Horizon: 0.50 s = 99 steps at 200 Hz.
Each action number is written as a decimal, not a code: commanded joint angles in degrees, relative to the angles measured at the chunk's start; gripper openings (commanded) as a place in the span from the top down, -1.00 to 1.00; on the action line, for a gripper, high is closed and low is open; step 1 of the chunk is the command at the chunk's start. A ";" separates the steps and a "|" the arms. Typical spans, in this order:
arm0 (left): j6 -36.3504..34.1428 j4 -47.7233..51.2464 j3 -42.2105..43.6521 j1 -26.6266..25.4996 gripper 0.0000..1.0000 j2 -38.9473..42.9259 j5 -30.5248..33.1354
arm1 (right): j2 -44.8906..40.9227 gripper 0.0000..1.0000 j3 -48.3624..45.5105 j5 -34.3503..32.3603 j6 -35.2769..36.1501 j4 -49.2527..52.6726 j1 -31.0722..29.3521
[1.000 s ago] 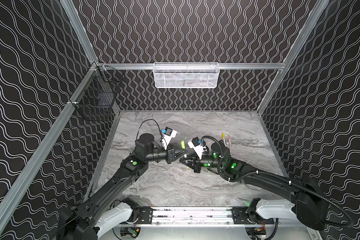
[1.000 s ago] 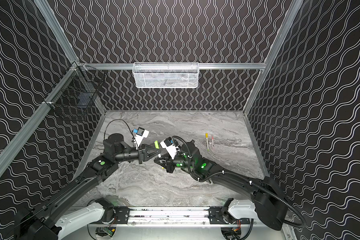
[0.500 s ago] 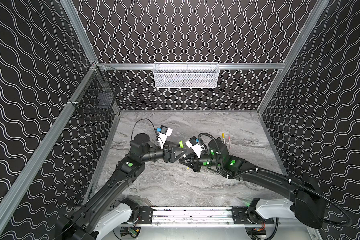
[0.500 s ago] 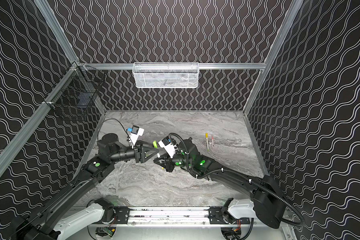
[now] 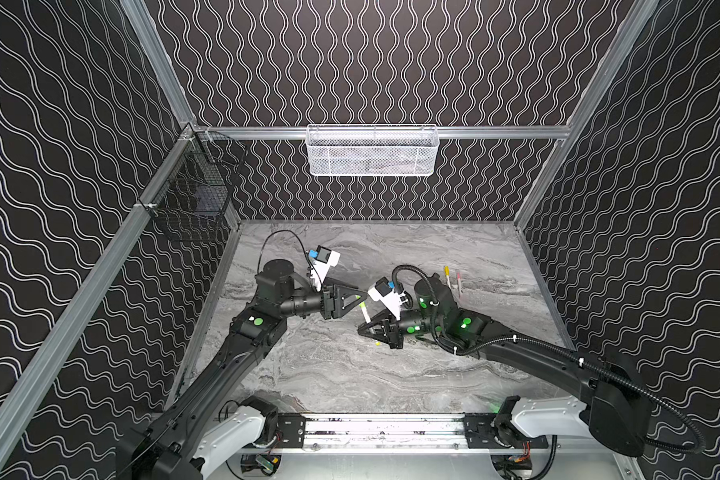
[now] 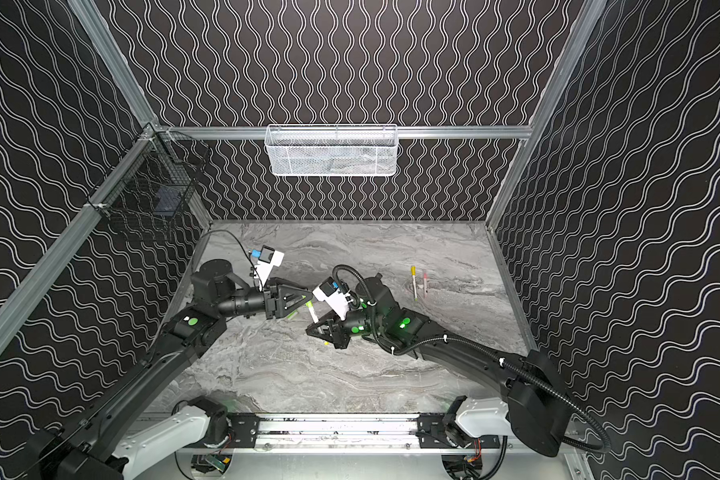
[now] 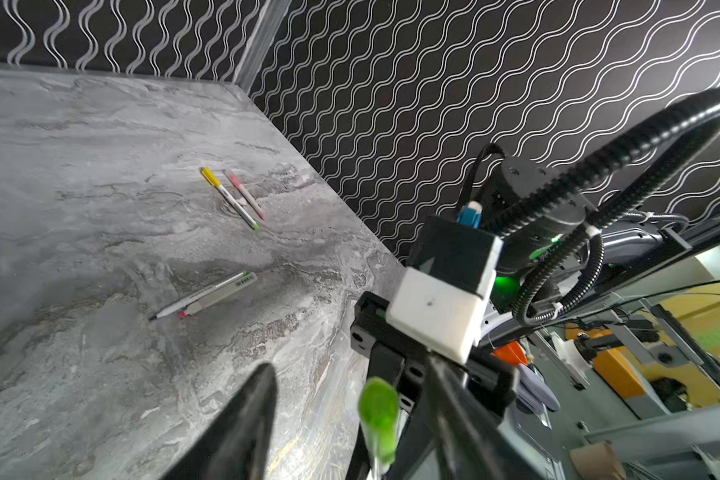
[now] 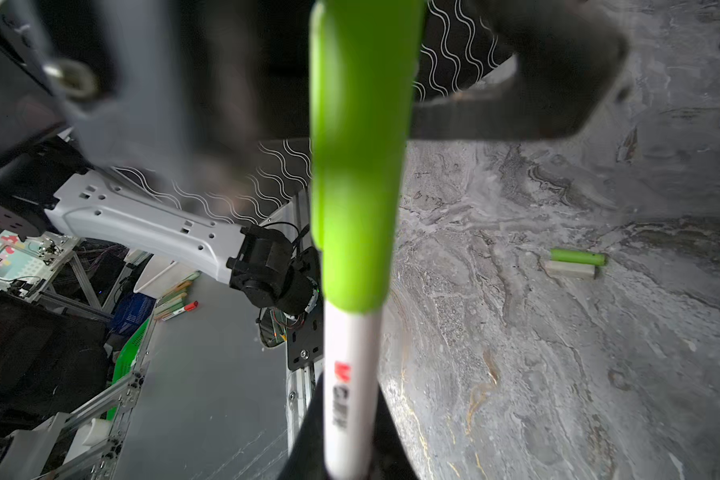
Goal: Insert the pens into the pen caps
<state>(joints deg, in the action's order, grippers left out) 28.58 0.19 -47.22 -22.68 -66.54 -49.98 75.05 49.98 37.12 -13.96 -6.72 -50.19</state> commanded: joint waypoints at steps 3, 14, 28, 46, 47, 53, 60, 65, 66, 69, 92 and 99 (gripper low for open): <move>1.11 -3.54 0.16 0.09 0.41 -0.76 -3.12 | 0.18 1.00 1.14 0.96 0.76 0.91 0.01; 0.46 -2.55 0.09 0.09 0.63 -0.55 -2.25 | 0.19 1.00 1.44 0.85 0.96 1.18 -0.05; -0.05 -1.78 0.02 0.09 0.92 -0.39 -1.78 | 0.11 1.00 1.69 0.53 1.12 1.28 -0.01; 0.20 -1.82 0.36 0.09 1.00 -0.35 -2.04 | -0.14 1.00 1.73 -0.35 1.21 0.54 0.01; 0.18 -1.84 0.41 0.09 1.00 -0.34 -2.09 | -0.19 1.00 1.71 -0.45 1.21 0.47 0.01; 0.30 -1.96 0.55 0.09 1.00 -0.34 -2.45 | -0.25 1.00 1.58 -1.08 0.98 -0.17 0.01; 0.51 -2.03 0.74 0.05 1.00 -0.21 -2.77 | -0.46 1.00 1.62 -1.77 0.78 -0.88 0.05; 0.37 -1.61 0.76 0.00 1.00 -0.10 -2.78 | -0.52 1.00 1.68 -2.31 0.77 -1.26 0.01; 0.31 -1.47 0.75 0.00 1.00 -0.09 -2.81 | -0.60 1.00 1.69 -2.40 0.86 -1.31 0.05; 0.00 -1.11 0.75 0.00 1.00 -0.01 -2.83 | -0.62 1.00 1.78 -2.71 0.85 -1.54 0.01; -2.55 3.14 0.14 0.00 1.00 0.84 -3.37 | -1.29 1.00 2.23 -4.88 1.04 -3.77 0.01; -3.63 4.78 -0.25 -0.08 1.00 0.95 -3.69 | -1.50 1.00 2.36 -5.54 1.04 -4.78 0.00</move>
<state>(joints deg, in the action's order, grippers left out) 29.61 -1.17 -46.83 -22.68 -65.91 -52.90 74.70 51.05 35.07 -12.80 -4.60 -50.35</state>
